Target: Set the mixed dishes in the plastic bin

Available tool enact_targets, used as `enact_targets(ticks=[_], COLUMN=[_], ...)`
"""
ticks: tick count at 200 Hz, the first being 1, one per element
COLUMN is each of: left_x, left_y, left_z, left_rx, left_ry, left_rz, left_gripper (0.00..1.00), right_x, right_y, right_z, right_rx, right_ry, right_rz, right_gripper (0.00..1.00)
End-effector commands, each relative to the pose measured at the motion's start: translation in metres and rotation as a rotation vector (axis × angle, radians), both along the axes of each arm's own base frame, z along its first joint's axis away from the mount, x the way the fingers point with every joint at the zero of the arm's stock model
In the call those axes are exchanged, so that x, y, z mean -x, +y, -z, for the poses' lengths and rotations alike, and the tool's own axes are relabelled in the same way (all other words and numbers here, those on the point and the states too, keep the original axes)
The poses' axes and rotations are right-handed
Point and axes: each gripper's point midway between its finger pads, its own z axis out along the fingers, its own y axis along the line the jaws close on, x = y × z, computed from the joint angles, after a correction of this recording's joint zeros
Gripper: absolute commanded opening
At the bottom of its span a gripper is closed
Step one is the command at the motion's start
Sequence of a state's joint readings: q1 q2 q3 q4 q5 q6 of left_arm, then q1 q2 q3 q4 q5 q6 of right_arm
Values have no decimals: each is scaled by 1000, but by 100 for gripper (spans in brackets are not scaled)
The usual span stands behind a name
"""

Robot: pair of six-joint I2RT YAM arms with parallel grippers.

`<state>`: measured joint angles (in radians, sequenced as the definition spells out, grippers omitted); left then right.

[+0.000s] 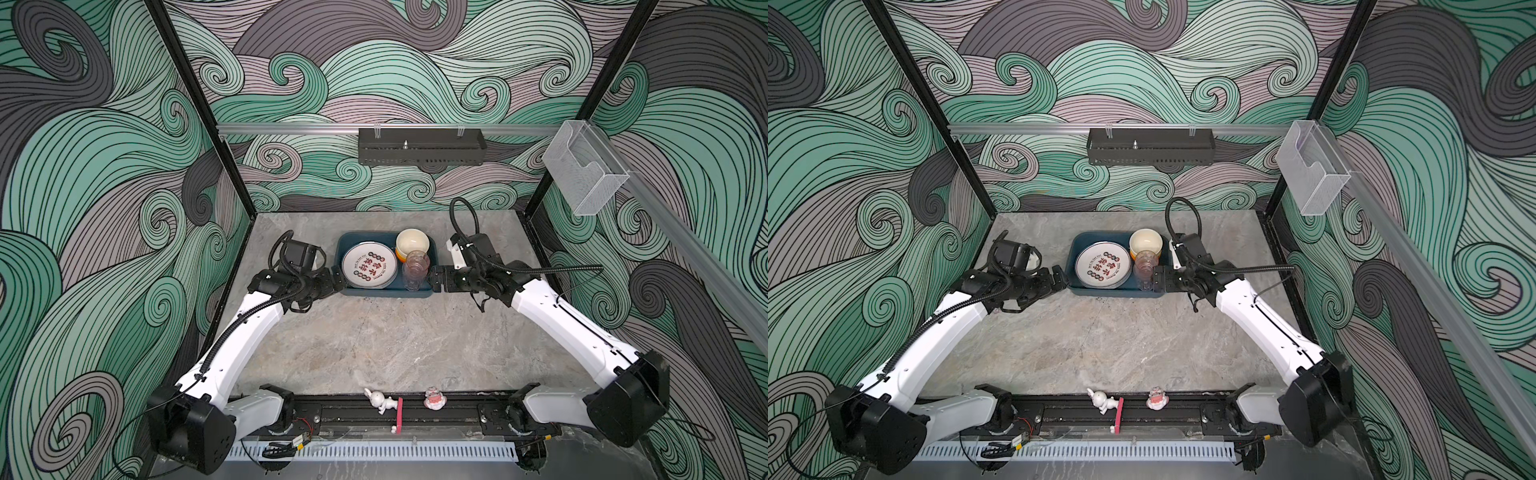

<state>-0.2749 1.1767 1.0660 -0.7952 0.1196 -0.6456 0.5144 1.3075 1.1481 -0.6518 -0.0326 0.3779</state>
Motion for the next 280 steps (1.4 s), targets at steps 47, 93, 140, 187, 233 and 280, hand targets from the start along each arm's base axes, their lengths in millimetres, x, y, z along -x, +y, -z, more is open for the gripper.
enact_targets(ticks=[47, 93, 140, 187, 233, 280], left_x=[5, -10, -35, -64, -79, -92], left_y=[92, 136, 146, 177, 179, 154], left_z=[4, -19, -27, 33, 63, 94], left_rx=[-405, -625, -699, -720, -722, -658], left_ry=[79, -172, -592, -469, -538, -599], left_rz=[-234, -315, -345, -417, -395, -226], left_gripper=[99, 99, 98, 99, 98, 99], right_x=[-11, -5, 20, 12, -19, -52], right_y=[-90, -152, -210, -237, -221, -193], right_z=[-17, -28, -29, 7, 51, 70], right_rx=[213, 324, 340, 422, 458, 390], right_ry=[-200, -518, -804, -698, -691, -758], right_rz=[342, 571, 770, 852, 710, 504], right_gripper=[100, 100, 100, 99, 99, 100])
